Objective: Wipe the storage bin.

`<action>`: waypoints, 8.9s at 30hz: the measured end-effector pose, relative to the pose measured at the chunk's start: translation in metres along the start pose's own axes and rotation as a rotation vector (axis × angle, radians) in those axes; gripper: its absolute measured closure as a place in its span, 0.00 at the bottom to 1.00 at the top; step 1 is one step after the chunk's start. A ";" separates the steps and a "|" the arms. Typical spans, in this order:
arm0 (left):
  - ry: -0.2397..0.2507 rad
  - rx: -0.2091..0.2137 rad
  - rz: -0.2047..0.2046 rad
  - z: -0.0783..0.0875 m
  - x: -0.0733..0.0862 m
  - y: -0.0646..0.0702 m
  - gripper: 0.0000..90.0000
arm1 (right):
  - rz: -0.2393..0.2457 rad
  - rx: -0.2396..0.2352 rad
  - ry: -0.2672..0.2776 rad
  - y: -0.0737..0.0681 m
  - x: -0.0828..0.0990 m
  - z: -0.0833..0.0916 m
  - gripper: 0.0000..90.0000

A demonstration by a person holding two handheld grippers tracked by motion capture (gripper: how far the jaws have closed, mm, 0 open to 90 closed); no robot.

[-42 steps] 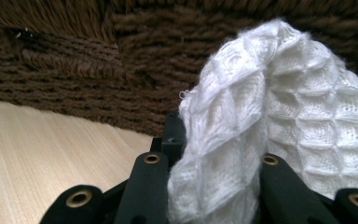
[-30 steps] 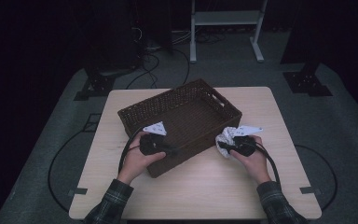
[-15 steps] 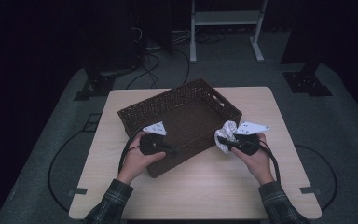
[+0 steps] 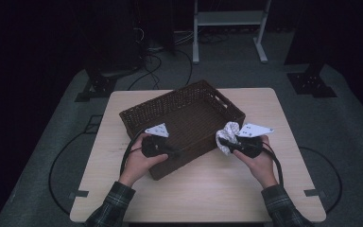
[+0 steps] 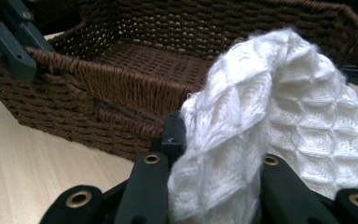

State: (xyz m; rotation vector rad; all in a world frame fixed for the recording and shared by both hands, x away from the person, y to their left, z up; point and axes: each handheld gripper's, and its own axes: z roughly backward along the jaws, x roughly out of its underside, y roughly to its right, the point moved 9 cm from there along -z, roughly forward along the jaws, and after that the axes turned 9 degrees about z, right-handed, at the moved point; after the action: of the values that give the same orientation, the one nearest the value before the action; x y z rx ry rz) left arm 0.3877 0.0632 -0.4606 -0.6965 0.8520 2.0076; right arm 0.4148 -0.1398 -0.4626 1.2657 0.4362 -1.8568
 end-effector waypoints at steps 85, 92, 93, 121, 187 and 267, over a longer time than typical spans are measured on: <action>0.000 0.004 0.005 0.000 0.000 0.000 0.87 | 0.012 -0.130 0.048 -0.040 -0.012 -0.013 0.83; 0.000 0.003 0.006 0.000 0.000 0.000 0.87 | -0.001 -0.143 -0.006 -0.041 0.005 -0.026 0.83; 0.001 0.004 0.006 0.000 0.000 0.000 0.87 | -0.003 -0.143 -0.014 -0.041 0.008 -0.028 0.83; 0.000 0.006 0.006 0.000 0.000 0.000 0.87 | 0.014 -0.147 -0.096 -0.048 0.025 -0.041 0.83; -0.003 0.003 0.004 0.000 0.000 0.000 0.87 | 0.055 -0.200 -0.039 -0.076 0.010 -0.052 0.83; -0.005 0.007 0.001 -0.001 0.000 0.000 0.87 | 0.122 -0.298 -0.048 -0.126 0.001 -0.067 0.83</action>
State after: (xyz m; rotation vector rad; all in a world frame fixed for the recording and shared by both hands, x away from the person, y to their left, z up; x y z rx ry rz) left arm 0.3881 0.0627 -0.4608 -0.6875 0.8565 2.0060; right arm 0.3558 -0.0203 -0.5127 1.0217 0.5731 -1.6467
